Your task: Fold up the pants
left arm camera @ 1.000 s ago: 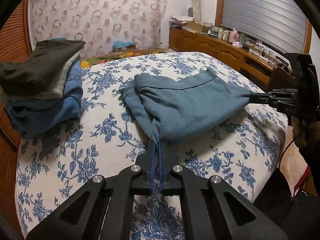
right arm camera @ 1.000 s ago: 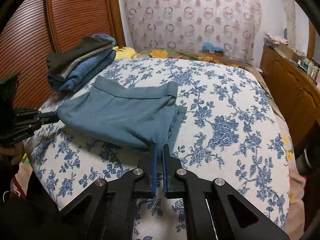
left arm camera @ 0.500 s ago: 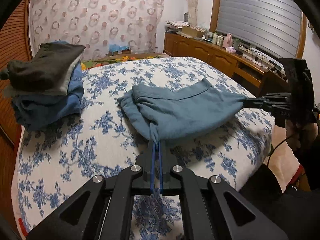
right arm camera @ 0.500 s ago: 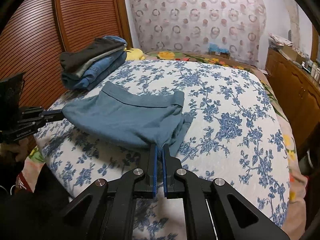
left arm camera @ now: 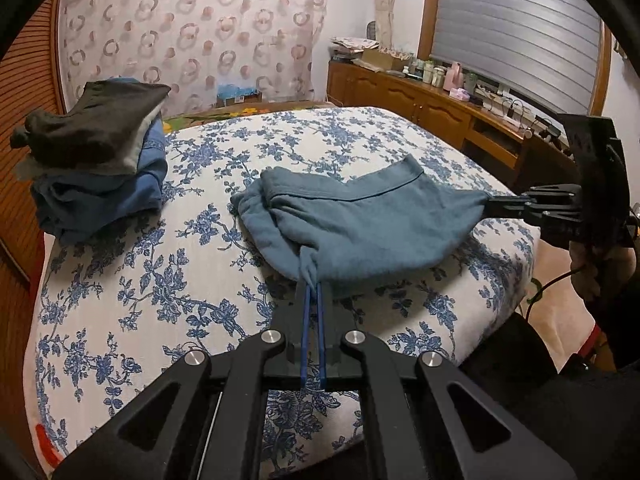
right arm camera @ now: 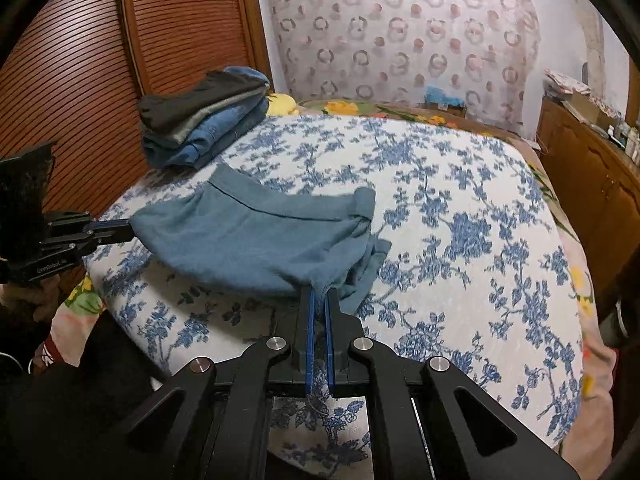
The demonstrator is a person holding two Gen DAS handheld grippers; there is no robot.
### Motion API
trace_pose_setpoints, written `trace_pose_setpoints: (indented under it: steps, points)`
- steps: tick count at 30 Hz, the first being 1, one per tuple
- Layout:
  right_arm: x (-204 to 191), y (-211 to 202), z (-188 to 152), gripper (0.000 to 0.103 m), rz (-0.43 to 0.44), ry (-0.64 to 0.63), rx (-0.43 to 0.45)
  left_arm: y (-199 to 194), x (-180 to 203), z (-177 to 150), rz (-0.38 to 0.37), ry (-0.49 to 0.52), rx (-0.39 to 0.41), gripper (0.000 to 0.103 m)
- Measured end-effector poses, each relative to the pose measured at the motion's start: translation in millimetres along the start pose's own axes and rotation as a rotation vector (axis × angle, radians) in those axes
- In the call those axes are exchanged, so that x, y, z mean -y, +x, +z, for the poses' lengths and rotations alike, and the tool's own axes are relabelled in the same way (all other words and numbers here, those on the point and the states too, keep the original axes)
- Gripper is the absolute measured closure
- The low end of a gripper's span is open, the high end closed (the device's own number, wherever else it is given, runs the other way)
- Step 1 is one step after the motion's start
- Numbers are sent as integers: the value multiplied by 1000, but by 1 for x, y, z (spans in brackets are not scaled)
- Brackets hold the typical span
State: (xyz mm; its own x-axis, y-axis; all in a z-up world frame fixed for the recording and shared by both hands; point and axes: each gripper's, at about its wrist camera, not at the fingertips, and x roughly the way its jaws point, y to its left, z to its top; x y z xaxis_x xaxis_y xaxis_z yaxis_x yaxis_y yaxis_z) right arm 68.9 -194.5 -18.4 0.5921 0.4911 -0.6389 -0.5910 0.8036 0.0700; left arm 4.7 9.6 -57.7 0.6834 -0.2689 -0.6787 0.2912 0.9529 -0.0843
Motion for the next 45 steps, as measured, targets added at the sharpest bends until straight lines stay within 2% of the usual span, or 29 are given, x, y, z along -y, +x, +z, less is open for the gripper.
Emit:
trace_pose_setpoints:
  steps: [13,25,30,36,40,44,45]
  points:
    - [0,2,-2,99,10,5,-5,-1,4,-2,1,4,-4,99]
    - [-9,-28,-5,99,19,-26,11,-29,12,-1,-8,31,16,99]
    - [-11,-30,-10,99,25,-31,-12,-33,14,-4,-11,34,4,99]
    - [-8,-28,-11,99,35,-3,-21,-32,6,-2,5,-8,4,98]
    - [-6,-36,-8,99,33,6,26,-25,-1,0,17,-38,2,64]
    - [-3,-39,-6,99,18,19,59,-13,-6,3,21,-59,-11,42]
    - [-3,-38,-6,95,18,21,62,-9,-7,4,25,-60,-12,29]
